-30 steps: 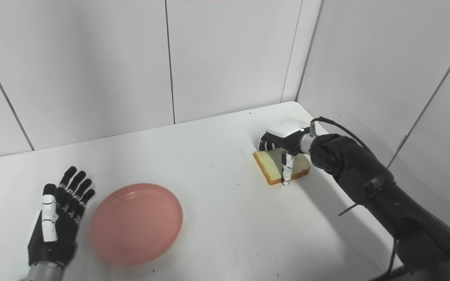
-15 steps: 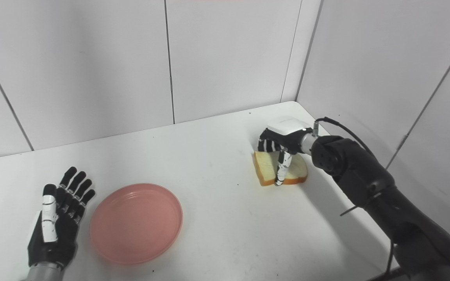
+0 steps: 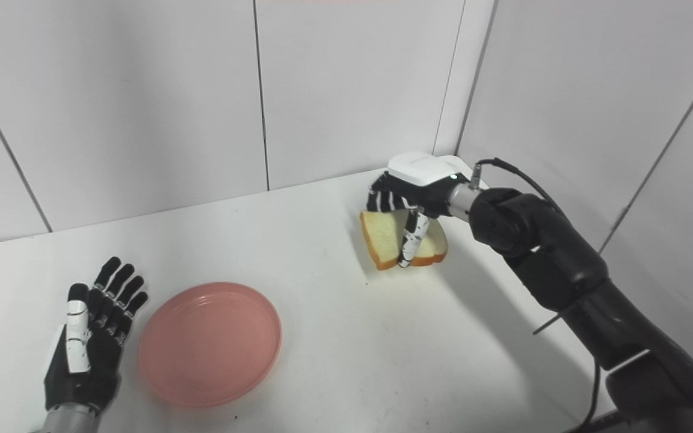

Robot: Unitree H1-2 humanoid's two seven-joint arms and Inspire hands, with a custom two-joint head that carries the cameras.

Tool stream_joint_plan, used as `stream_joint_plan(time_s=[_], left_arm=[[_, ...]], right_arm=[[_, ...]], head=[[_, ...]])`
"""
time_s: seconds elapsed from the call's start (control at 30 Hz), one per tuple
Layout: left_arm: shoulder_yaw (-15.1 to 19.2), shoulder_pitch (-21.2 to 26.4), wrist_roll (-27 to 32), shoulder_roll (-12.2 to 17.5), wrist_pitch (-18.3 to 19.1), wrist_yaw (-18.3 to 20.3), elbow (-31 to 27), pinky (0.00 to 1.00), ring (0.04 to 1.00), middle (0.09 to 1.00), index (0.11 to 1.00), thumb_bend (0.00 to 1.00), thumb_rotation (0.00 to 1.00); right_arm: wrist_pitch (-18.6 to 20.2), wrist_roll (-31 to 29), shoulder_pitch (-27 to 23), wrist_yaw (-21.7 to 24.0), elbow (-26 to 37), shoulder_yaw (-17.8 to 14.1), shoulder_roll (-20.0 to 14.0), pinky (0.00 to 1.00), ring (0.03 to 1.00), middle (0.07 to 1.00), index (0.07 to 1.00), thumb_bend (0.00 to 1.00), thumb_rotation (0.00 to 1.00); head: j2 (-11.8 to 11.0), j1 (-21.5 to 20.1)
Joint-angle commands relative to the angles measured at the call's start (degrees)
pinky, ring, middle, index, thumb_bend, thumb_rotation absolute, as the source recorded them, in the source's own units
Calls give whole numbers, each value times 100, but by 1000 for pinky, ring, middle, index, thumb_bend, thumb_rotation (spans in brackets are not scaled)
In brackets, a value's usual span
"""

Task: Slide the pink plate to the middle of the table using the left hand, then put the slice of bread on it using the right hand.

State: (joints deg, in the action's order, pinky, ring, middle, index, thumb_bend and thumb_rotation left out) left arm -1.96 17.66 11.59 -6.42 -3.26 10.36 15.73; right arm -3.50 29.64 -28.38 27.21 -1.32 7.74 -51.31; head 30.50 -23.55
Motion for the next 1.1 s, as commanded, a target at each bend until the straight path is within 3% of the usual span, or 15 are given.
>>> stream_joint_plan(time_s=[0.0, 0.2, 0.5, 1.07], left_arm=[[-21, 75, -15, -29, 14, -15, -184, 924, 926, 933, 893, 717, 944], [-49, 55, -81, -98, 114, -113, -309, 911, 915, 920, 880, 711, 944], [-122, 67, -152, -302, 143, -244, -311, 901, 912, 921, 885, 715, 936], [-196, 198, -272, -604, -64, -392, -68, 911, 927, 925, 878, 708, 930]], right_arm=[[82, -137, -250, -21, 246, -188, -28, 364, 405, 494, 537, 514, 0], [278, -537, -345, 267, 659, -283, 184, 372, 410, 498, 533, 514, 0], [285, -847, -694, 698, 1117, -9, 752, 369, 408, 488, 543, 513, 0], [58, -1199, -1048, 895, 1093, 392, 1568, 275, 393, 477, 546, 512, 0]], head=[[26, 65], [171, 599], [286, 1341], [349, 2702]])
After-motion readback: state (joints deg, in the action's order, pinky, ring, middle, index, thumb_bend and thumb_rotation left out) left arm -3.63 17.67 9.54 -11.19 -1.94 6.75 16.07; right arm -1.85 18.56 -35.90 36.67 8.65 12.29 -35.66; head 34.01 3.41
